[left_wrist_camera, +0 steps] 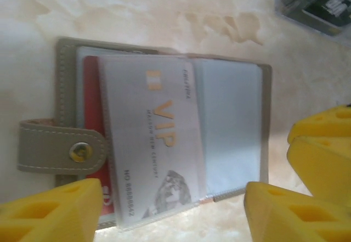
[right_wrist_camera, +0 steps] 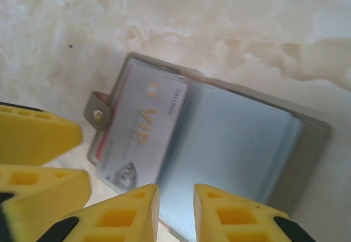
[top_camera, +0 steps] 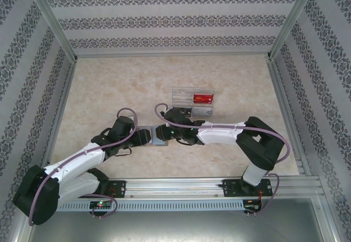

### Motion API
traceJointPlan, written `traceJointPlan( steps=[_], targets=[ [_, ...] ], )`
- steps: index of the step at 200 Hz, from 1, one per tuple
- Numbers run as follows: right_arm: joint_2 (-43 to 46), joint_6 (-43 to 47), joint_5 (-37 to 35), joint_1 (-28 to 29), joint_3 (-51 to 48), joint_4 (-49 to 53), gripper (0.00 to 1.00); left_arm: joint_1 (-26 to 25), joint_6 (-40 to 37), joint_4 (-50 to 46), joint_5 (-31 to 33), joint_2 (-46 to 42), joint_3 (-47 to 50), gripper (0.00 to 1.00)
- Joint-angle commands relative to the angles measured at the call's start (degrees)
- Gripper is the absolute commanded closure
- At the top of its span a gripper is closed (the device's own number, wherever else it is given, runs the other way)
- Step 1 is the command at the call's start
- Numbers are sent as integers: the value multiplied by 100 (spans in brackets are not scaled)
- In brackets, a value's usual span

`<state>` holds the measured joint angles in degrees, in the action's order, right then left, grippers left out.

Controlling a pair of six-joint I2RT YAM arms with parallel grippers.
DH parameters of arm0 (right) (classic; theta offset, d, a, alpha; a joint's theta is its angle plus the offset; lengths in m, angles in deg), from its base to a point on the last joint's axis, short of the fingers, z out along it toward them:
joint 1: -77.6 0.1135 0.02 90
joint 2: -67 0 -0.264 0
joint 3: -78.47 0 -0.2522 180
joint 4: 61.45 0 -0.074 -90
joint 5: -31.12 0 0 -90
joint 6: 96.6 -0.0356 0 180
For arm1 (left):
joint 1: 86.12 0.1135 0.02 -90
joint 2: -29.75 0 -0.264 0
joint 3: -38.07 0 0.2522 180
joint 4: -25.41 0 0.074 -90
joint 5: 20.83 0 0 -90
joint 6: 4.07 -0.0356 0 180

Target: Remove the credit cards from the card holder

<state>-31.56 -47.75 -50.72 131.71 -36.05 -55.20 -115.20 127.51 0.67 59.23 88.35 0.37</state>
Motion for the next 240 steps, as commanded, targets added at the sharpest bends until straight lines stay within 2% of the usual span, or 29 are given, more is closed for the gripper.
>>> traceJointPlan(
  steps=[1,31,55,68,133,190,240],
  targets=[
    [-337,-493,462,-27,269,-397,75,195,-110,-28,102,42,21,44],
    [-612,-670,570,-5,478,-443,76,250,-100,94,51,211,89,66],
    [-751,-774,549,-5,519,-436,76,252,-55,278,-32,364,168,71],
    [-825,-827,584,-5,528,-454,76,247,-45,334,-61,448,189,78],
    [-1121,-978,711,-15,612,-549,76,250,4,442,-123,581,259,78],
    [-1275,-1161,891,-23,612,-798,81,248,2,476,-142,640,268,79],
    [-1203,-1319,879,-76,412,-982,96,254,25,436,-76,765,241,85]
  ],
)
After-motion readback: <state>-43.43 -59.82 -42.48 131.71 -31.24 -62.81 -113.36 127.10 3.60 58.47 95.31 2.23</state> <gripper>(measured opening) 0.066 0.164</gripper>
